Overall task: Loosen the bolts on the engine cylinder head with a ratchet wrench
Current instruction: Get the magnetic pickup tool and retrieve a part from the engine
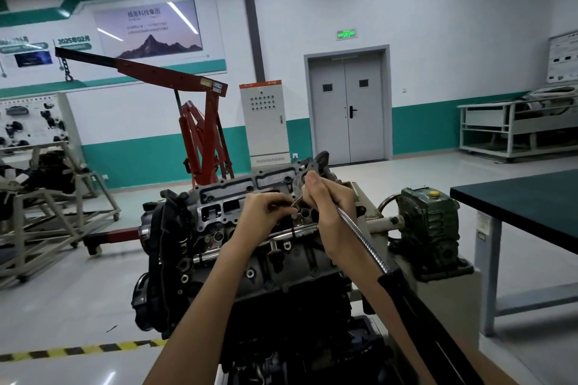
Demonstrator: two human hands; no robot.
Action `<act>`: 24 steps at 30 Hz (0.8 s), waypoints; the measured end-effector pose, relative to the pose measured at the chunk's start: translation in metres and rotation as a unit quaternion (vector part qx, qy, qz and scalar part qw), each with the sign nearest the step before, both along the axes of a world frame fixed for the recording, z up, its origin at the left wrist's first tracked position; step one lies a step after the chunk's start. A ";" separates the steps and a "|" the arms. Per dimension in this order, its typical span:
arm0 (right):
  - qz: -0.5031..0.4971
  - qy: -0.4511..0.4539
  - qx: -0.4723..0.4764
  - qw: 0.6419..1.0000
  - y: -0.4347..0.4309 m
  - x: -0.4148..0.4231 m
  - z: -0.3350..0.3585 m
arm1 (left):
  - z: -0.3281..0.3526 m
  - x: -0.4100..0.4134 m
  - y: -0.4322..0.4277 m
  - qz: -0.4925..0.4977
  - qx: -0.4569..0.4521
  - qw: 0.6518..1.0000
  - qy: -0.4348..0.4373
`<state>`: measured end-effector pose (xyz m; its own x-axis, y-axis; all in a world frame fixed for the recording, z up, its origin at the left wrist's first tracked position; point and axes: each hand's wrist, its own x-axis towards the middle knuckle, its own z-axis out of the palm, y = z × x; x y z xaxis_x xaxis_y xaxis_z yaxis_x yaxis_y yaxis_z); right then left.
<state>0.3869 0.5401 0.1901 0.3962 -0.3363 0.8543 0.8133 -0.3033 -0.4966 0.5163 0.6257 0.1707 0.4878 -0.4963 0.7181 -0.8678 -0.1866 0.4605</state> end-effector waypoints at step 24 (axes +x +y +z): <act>0.095 -0.029 0.129 0.987 -0.021 -0.018 0.037 | 0.052 -0.051 -0.020 -0.023 -0.017 0.998 -0.060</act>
<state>0.3686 0.5188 0.2271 0.4263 -0.4693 0.7734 0.8726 -0.0120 -0.4883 0.4656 0.6056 0.2225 0.3749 -0.4905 0.7867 -0.9242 -0.1314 0.3585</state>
